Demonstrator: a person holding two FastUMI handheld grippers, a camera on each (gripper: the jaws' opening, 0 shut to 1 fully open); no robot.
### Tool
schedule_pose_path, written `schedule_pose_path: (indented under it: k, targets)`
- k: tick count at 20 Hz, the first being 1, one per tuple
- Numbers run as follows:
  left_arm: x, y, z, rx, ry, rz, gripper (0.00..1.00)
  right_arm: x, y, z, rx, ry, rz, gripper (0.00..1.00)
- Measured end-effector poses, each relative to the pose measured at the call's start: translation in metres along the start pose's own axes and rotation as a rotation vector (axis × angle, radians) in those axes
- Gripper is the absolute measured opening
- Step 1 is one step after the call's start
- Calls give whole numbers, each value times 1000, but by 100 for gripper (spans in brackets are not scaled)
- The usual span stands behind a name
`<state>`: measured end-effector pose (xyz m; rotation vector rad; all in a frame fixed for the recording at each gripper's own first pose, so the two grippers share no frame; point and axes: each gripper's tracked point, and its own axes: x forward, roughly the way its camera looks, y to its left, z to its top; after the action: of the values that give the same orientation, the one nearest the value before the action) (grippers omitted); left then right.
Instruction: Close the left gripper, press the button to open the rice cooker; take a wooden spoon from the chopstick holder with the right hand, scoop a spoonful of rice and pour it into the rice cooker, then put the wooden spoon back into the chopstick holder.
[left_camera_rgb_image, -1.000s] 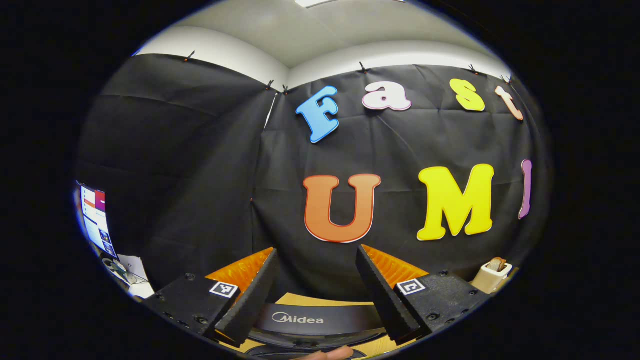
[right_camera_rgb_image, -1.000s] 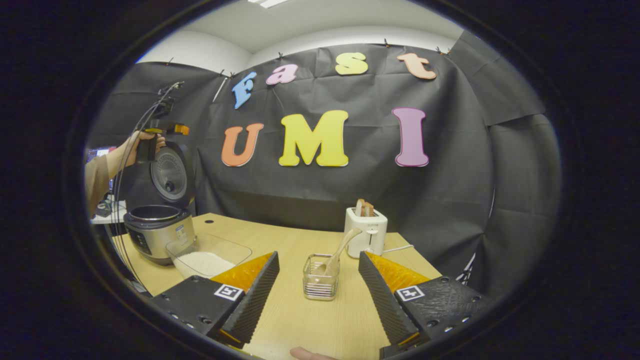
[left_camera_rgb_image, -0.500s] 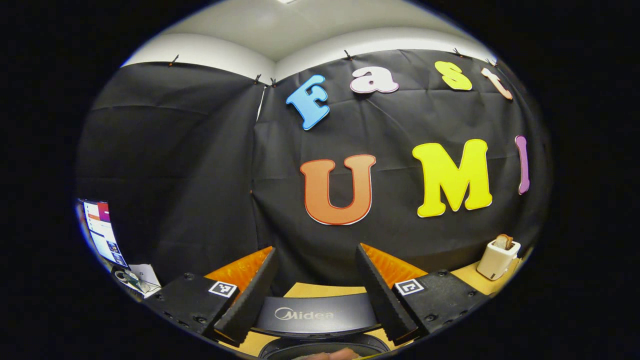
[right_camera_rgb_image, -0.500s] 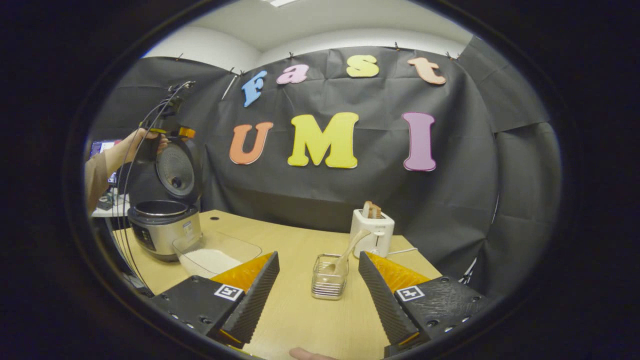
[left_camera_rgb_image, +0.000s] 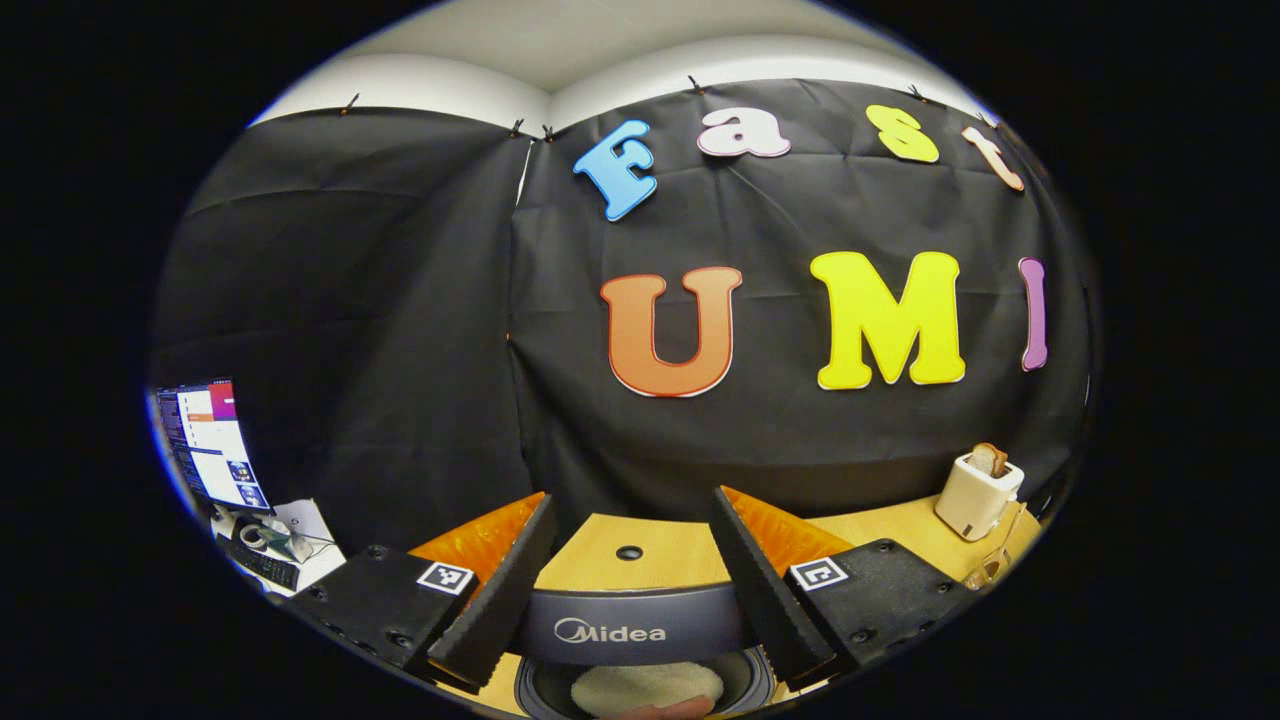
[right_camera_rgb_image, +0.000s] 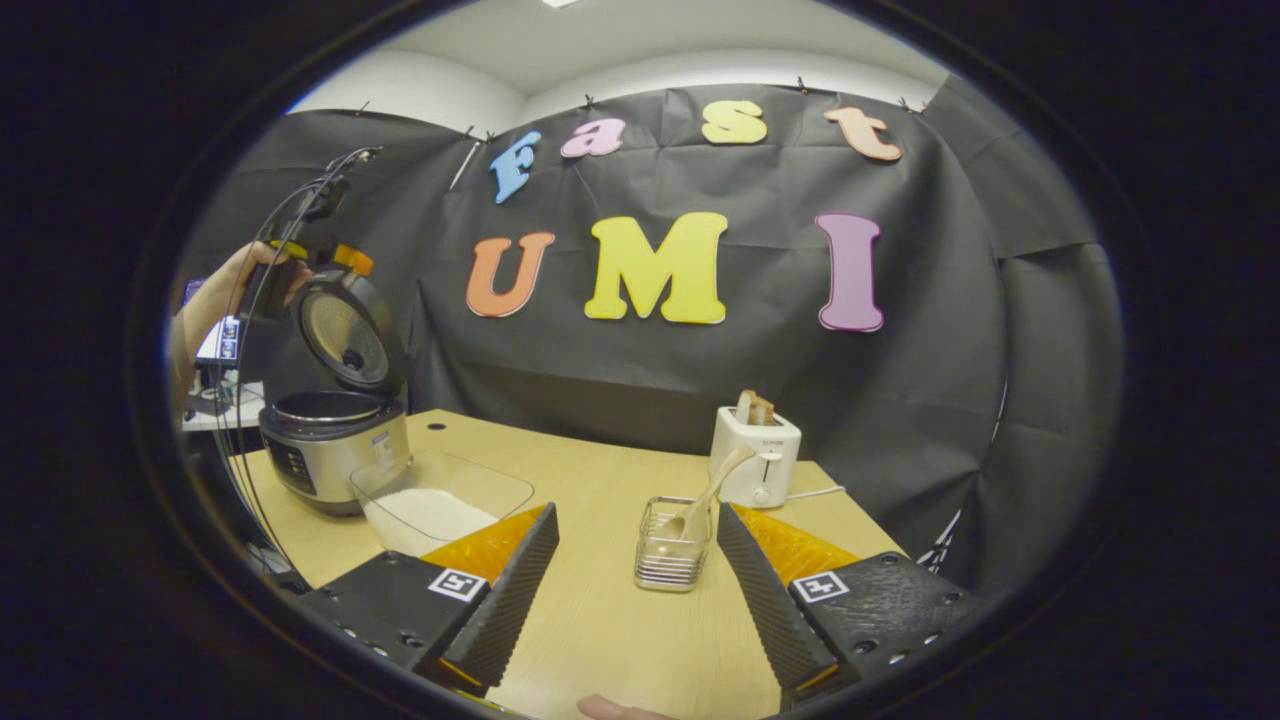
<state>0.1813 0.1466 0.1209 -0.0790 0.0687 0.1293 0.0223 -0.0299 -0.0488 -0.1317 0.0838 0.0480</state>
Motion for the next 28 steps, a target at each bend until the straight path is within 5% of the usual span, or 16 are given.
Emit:
schedule_pose_path:
  k: [15, 28]
  targets:
    - [-64, -23, -122, -11, 235, -109, 99, -6, 10, -4, -4, 9, 18, 96]
    - [-87, -26, -172, 15, 371, -85, 98, -7, 9, -8, -8, 26, 15, 96]
